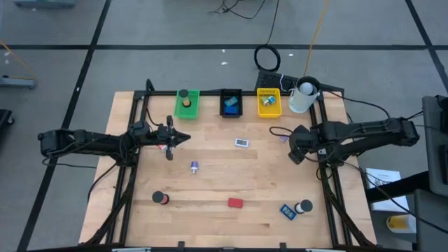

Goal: Pick & Place Office items
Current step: Put the blue hourglass into the green bin

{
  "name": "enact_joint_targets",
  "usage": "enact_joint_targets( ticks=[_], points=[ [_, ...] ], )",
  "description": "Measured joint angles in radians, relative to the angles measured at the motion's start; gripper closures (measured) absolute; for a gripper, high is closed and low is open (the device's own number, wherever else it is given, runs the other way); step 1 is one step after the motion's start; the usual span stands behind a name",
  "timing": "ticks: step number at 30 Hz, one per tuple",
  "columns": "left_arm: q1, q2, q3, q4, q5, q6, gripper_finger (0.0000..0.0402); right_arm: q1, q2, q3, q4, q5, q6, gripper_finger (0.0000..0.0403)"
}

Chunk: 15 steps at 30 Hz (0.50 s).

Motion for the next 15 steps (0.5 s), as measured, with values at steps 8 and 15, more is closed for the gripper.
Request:
enact_joint_targets(
  ticks=[8, 15],
  points=[
    [0.000, 0.000, 0.000, 0.000, 0.000, 0.000, 0.0371, 0.000, 0.001, -0.065, 0.059, 0.002, -0.049, 0.0075],
    [0.000, 0.000, 0.000, 0.000, 0.000, 0.000, 0.0371, -0.001, 0.000, -0.065, 0.098, 0.003, -0.062, 0.0115]
  ],
)
